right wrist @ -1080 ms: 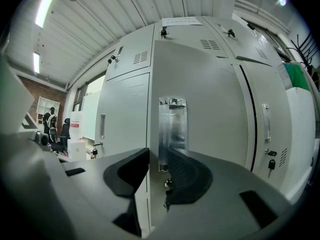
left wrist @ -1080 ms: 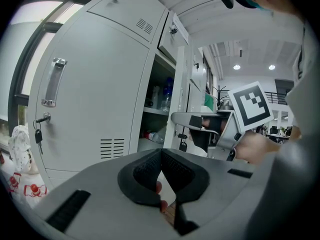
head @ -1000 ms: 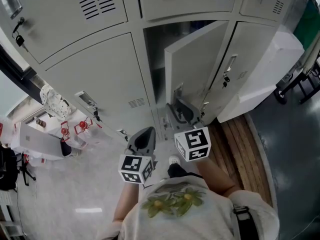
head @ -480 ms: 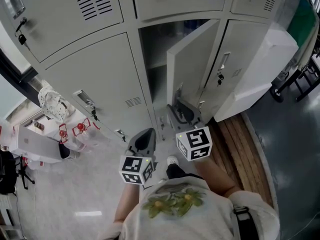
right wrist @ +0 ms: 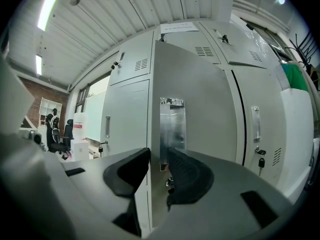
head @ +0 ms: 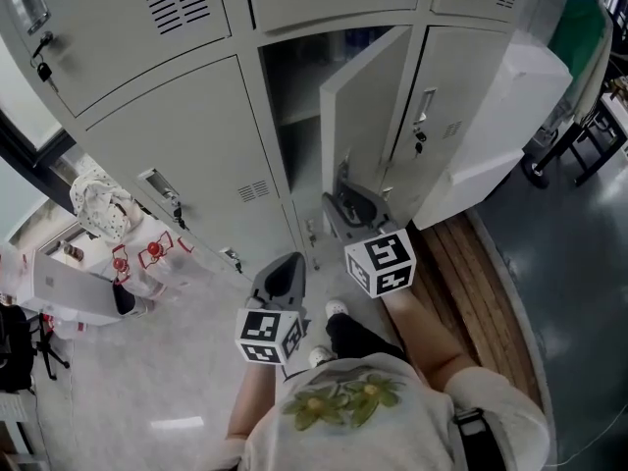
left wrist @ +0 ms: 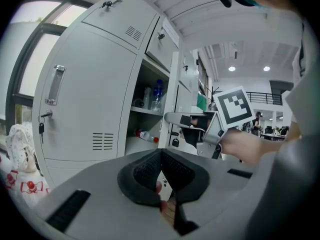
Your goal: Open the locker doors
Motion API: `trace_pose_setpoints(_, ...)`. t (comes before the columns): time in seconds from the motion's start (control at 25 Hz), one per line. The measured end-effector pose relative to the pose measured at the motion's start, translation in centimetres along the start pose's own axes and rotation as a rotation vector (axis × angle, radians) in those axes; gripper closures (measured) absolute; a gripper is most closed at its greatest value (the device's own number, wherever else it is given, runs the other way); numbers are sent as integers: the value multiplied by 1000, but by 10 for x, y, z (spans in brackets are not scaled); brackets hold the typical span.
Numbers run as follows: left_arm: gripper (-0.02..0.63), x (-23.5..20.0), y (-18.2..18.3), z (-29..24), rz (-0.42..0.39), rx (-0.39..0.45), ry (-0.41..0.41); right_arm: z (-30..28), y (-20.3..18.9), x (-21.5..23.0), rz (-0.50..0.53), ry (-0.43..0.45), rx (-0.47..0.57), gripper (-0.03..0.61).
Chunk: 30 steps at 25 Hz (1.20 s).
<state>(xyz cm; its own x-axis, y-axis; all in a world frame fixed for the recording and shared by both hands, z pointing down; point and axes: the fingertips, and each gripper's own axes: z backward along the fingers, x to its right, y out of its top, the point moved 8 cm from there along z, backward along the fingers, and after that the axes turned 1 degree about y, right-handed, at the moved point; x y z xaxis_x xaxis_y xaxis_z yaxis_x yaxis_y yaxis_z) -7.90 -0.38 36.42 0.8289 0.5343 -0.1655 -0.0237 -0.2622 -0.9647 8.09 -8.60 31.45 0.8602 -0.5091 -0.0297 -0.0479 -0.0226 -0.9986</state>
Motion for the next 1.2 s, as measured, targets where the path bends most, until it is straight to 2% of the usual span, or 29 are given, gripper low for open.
trace_pose_setpoints(0.28, 584, 19, -8, 6, 20, 0, 38, 9, -2, 7, -2, 44, 12, 446)
trace_pose_setpoints(0.52, 584, 38, -1, -3, 49, 2, 85, 23, -2, 14, -1, 89, 11, 446)
trace_pose_setpoints(0.76, 584, 64, -1, -17, 40, 2, 96, 35, -2, 26, -3, 154, 11, 446)
trace_pose_setpoints(0.92, 584, 80, -6, -19, -3, -44, 92, 43, -3, 31, -8, 172, 6, 445)
trace_pose_setpoints(1.08, 584, 88, 0, -20, -9, 0, 103, 49, -3, 36, -17, 190, 1, 443)
trace_pose_setpoints(1.2, 584, 96, 2, -20, -19, -4, 107, 56, -4, 40, -20, 191, 5, 443)
